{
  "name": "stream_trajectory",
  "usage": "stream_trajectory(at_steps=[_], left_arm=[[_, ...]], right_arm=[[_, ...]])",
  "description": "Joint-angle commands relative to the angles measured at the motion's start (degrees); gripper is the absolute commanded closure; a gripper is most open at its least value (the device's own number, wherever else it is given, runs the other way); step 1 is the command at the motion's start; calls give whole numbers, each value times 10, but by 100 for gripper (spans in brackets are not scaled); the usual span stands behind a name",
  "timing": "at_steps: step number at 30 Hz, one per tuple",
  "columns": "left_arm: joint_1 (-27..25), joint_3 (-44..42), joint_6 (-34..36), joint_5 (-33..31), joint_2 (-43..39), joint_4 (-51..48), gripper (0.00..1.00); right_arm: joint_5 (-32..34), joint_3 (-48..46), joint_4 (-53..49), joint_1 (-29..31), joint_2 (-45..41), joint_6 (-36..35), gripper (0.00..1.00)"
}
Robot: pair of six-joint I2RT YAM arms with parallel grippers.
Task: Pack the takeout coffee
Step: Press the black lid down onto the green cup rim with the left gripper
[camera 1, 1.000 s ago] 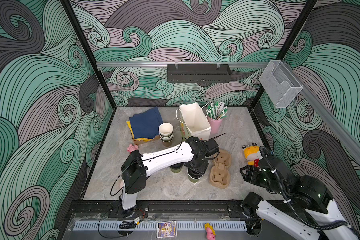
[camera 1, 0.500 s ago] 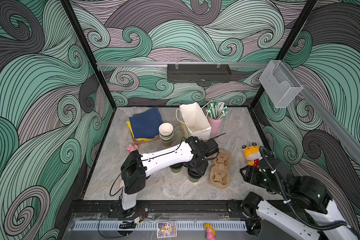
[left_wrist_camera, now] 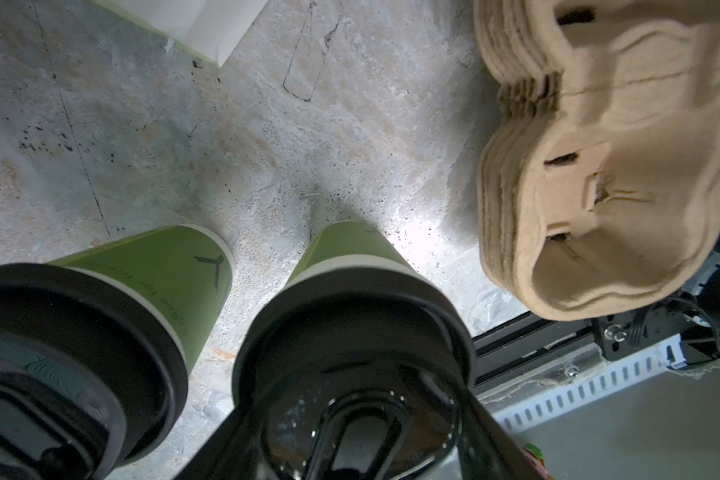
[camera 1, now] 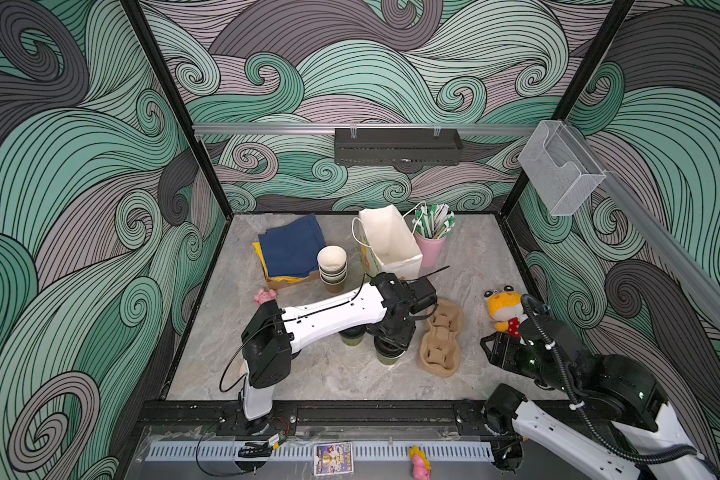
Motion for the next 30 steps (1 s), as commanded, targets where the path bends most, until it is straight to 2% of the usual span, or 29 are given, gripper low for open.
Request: stream_trajectory(at_steps=[1, 12, 30], left_arm=[[8, -1, -1, 11, -2, 6, 38], [15, -12, -3, 7, -1, -2, 36], [17, -14, 12, 51, -15, 17, 36]], right_arm=[[-1, -4, -8, -3, -2, 1, 33], [-3, -4, -8, -3, -2, 5, 33], [-1, -4, -7, -3, 1, 6, 33]])
